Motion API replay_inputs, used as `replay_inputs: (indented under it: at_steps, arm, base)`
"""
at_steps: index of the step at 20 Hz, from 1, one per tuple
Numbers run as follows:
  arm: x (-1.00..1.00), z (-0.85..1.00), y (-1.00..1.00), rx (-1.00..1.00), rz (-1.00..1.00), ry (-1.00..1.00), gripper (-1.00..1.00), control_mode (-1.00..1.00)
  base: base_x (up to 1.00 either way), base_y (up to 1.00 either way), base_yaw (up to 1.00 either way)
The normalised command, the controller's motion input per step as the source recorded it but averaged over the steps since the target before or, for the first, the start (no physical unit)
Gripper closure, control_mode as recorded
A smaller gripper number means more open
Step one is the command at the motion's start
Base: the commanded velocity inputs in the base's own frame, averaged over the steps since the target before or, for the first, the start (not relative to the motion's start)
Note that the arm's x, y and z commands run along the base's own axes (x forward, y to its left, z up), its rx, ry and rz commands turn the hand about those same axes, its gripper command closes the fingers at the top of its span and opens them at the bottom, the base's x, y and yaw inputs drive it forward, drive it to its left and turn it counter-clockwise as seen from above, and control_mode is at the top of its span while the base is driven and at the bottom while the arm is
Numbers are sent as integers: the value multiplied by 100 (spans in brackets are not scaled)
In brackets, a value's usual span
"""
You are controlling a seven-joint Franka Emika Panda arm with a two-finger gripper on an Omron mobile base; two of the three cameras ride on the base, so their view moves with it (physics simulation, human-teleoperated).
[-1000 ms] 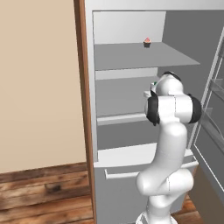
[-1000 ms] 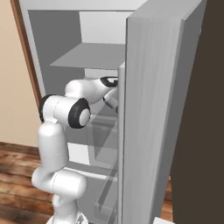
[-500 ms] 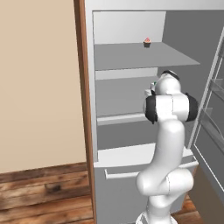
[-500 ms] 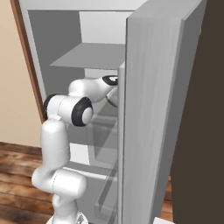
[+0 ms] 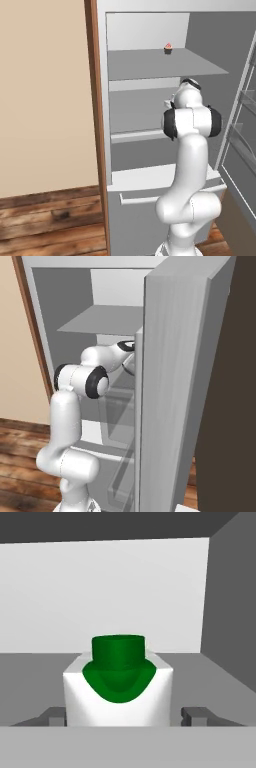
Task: Take out the milk from the fridge and place it on the tray on the counter. Then take the sugar cube near the tray and place it in the tray.
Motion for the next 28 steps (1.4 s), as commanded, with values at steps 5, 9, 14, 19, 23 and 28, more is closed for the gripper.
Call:
replay_inputs:
  at_steps: [5,9,14,19,23,28]
  arm:
    - [2,0,0,0,0,0,100,-100]
    - [-33,10,3,-3,0,-11,100,-100]
    - [-70,6,20,-7,0,-17,100,-100]
    - [-58,5,28,-8,0,-8,100,-100]
    - [-56,2,33,-8,0,-4,100,-100]
    - [-75,19,33,-9,0,-10,100,-100]
  base:
    - [0,0,0]
    - [0,0,0]
    - [0,0,0]
    - [0,0,0]
    - [0,0,0]
    - [0,0,0]
